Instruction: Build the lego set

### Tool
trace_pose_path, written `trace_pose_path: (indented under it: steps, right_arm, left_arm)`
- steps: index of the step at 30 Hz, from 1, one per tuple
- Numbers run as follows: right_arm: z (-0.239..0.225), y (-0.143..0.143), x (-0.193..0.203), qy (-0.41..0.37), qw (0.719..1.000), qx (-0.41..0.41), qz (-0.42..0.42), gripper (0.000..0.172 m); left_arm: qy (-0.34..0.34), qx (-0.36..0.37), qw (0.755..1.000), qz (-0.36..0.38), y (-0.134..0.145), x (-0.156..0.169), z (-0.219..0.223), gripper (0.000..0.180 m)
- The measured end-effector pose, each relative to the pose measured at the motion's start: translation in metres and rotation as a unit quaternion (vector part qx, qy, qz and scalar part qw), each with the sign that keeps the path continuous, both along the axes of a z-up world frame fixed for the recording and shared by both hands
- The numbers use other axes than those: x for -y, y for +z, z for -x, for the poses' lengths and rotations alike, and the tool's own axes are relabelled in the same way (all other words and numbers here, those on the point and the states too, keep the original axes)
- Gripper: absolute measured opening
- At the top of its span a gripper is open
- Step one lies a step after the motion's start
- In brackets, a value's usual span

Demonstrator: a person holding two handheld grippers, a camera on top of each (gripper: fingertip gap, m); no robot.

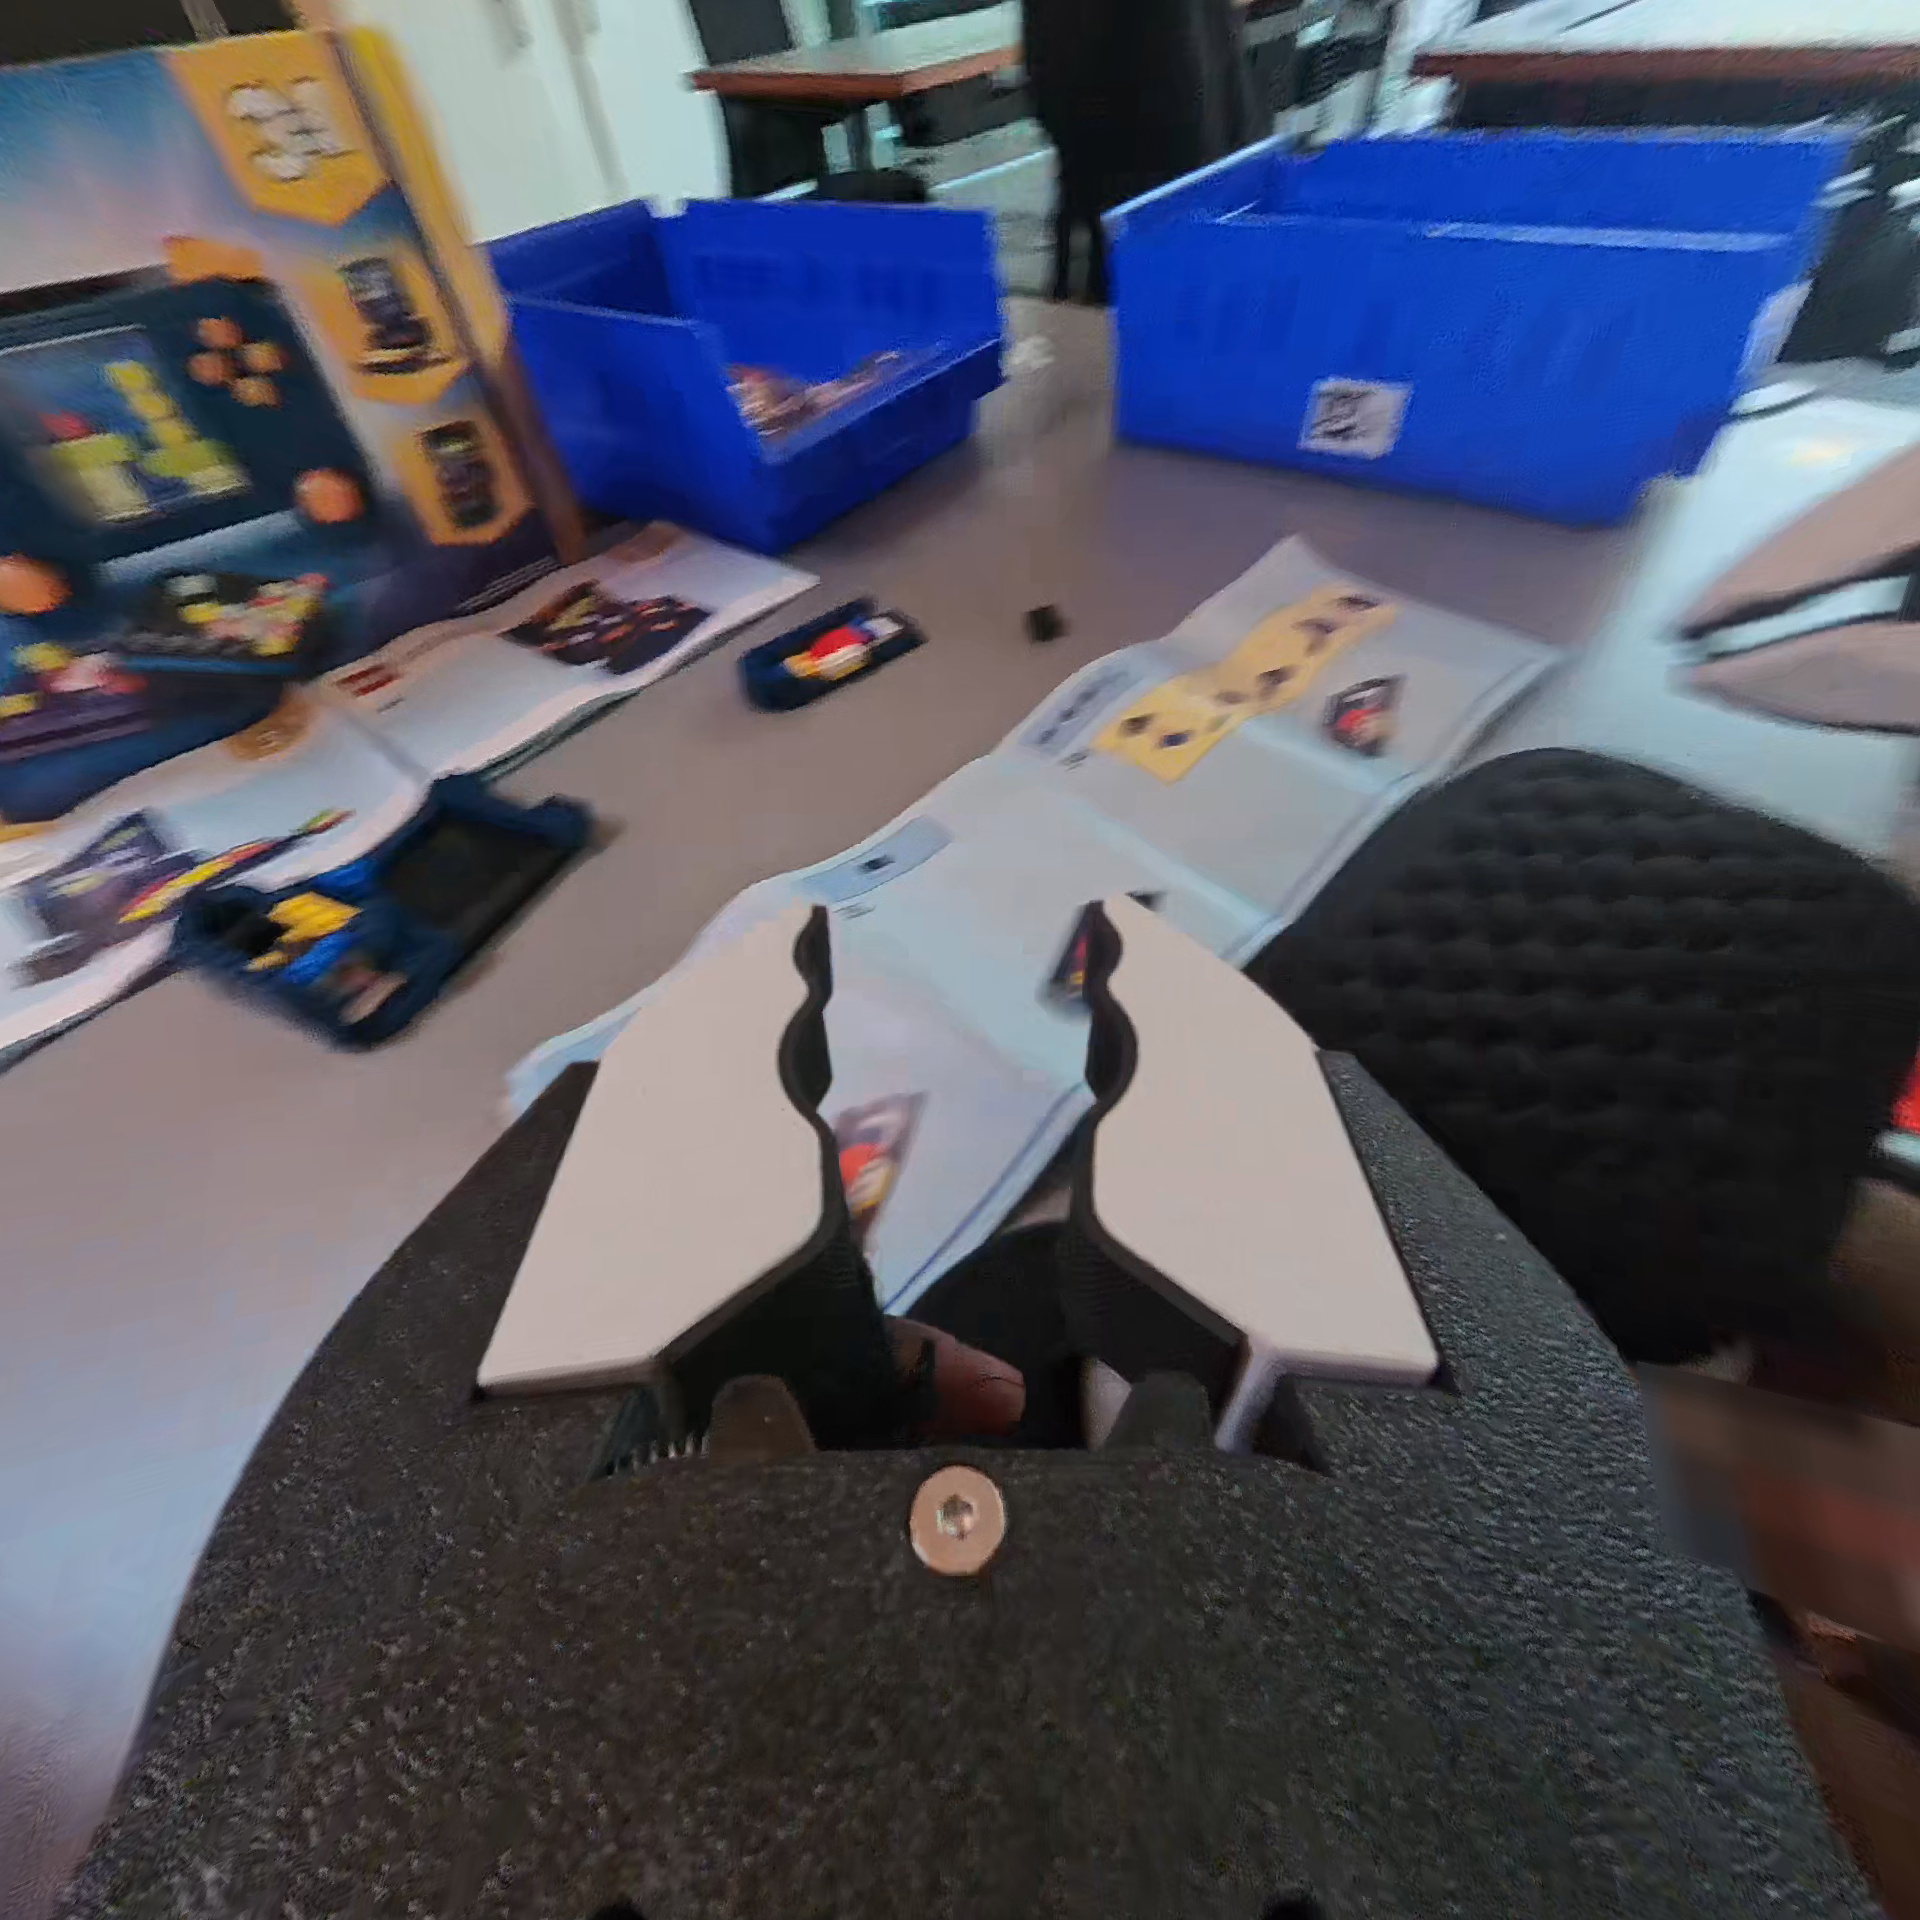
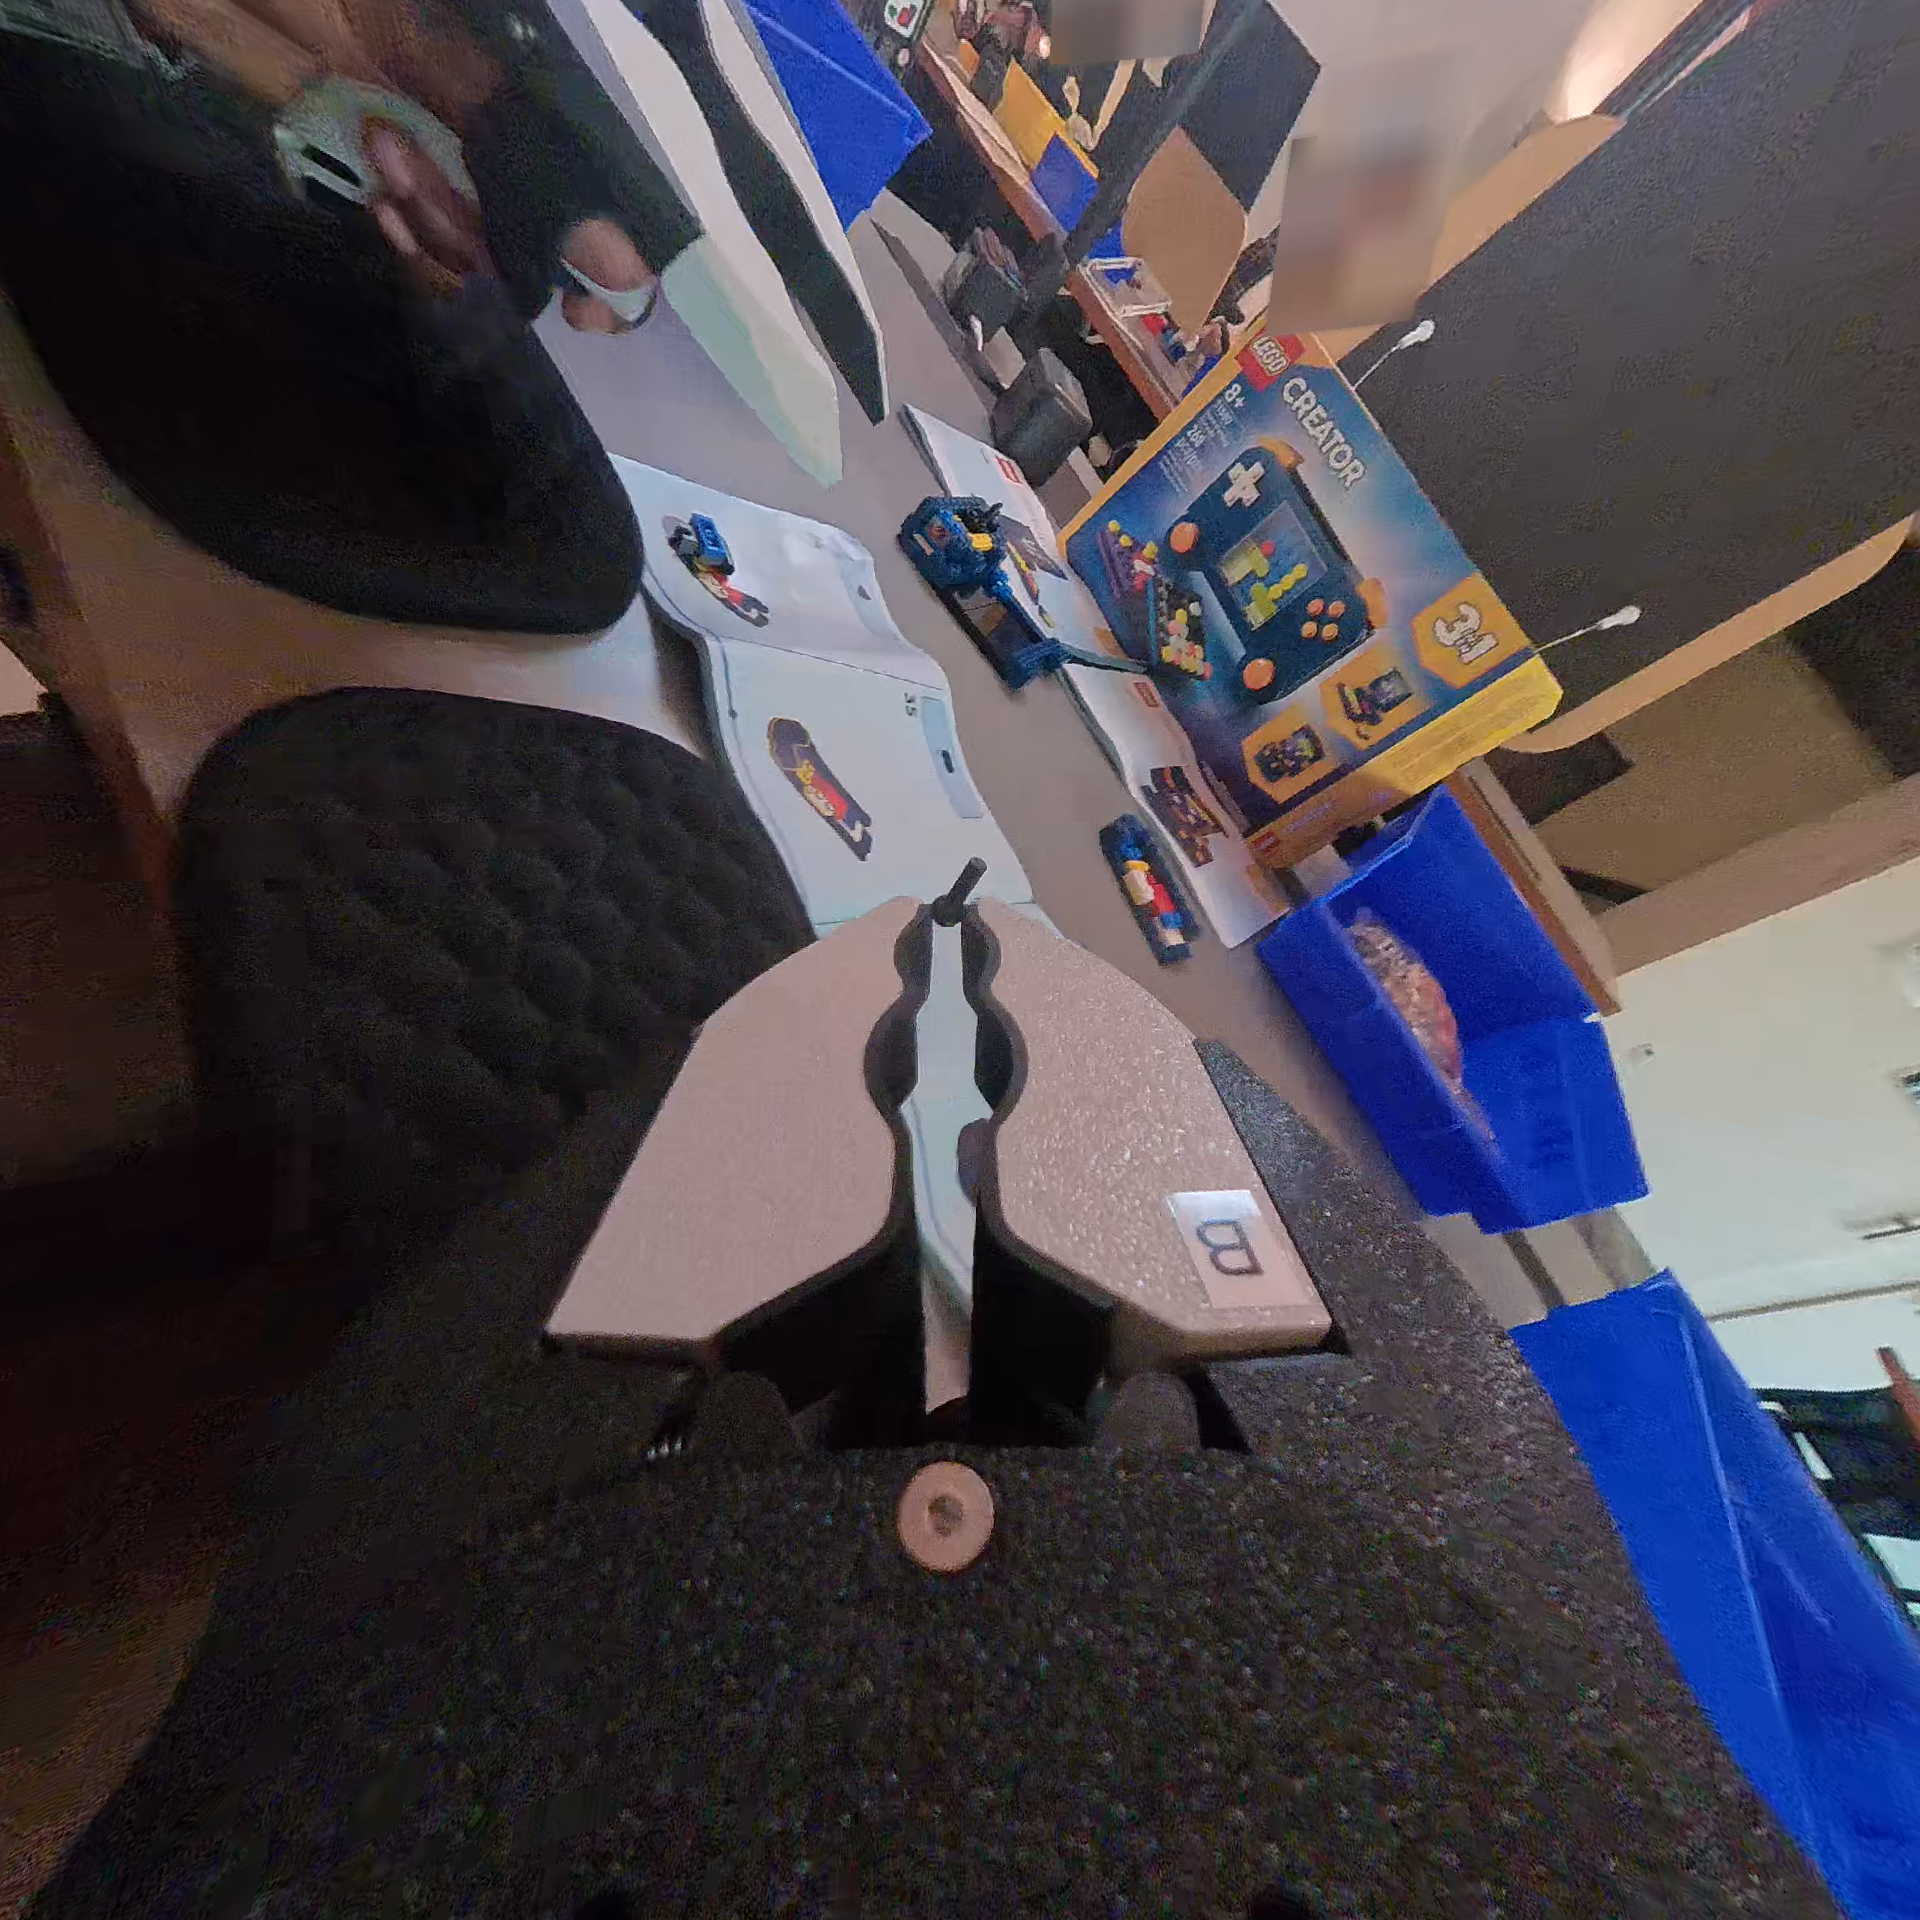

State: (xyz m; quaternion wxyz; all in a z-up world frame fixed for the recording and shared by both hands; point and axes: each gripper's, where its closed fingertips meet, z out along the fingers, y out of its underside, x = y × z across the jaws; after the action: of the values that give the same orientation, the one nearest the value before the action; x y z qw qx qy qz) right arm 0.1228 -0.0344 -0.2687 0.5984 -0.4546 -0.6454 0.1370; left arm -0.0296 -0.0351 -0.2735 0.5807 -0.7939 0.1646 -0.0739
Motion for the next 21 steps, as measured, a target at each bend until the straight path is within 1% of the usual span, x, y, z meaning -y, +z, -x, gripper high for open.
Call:
trace_pose_path:
  steps: [3, 5, 7, 9, 11, 12, 14, 15, 17, 18, 19, 20, 21]
  right_arm:
    - [0.021, 0.004, -0.023, -0.003, 0.998, 0.011, -0.056, 0.005]
    - [0.037, 0.004, -0.036, 0.004, 0.996, 0.026, -0.082, 0.005]
    - [0.05, 0.003, -0.045, 0.015, 0.993, 0.054, -0.109, 0.005]
    - [0.061, 0.004, -0.049, 0.024, 0.991, 0.064, -0.115, 0.005]
    - [0.069, 0.007, -0.04, 0.053, 0.996, 0.041, -0.066, 0.006]
    - [0.07, 0.01, -0.037, 0.053, 0.997, 0.026, -0.048, 0.006]
    - [0.066, 0.014, -0.033, 0.048, 0.998, 0.003, -0.05, 0.005]
    - [0.064, 0.016, -0.03, 0.042, 0.998, -0.004, -0.051, 0.005]
    - [0.06, 0.016, -0.023, 0.037, 0.999, -0.013, -0.031, 0.005]
    - [0.058, 0.015, -0.019, 0.043, 0.999, -0.025, 0.0, 0.005]
    - [0.057, 0.015, -0.014, 0.054, 0.996, -0.042, 0.049, 0.005]
    - [0.056, 0.015, -0.01, 0.068, 0.989, -0.065, 0.115, 0.005]
    - [0.055, 0.019, -0.005, 0.087, 0.971, -0.096, 0.199, 0.005]
  left_arm:
    - [-0.098, 0.065, 0.993, 0.028, 0.003, -0.006, -0.046, 0.037]
    - [-0.152, 0.143, 0.976, 0.058, 0.008, -0.014, -0.07, 0.031]
    - [-0.187, 0.213, 0.955, 0.086, 0.017, -0.024, -0.085, 0.025]
    - [-0.209, 0.243, 0.942, 0.099, 0.024, -0.033, -0.093, 0.022]
    - [-0.202, 0.243, 0.944, 0.097, 0.025, -0.04, -0.094, 0.021]
    - [-0.202, 0.252, 0.942, 0.09, 0.028, -0.04, -0.094, 0.02]
    - [-0.197, 0.267, 0.939, 0.088, 0.031, -0.036, -0.096, 0.018]
    - [-0.199, 0.264, 0.94, 0.082, 0.031, -0.031, -0.098, 0.02]
    - [-0.196, 0.265, 0.943, 0.048, 0.037, -0.021, -0.101, 0.029]
    - [-0.2, 0.269, 0.942, 0.026, 0.041, -0.014, -0.102, 0.031]
    - [-0.202, 0.275, 0.94, 0.002, 0.046, -0.009, -0.101, 0.033]
    - [-0.208, 0.278, 0.937, -0.028, 0.052, -0.003, -0.1, 0.037]
    - [-0.213, 0.272, 0.936, -0.062, 0.057, 0.003, -0.099, 0.039]
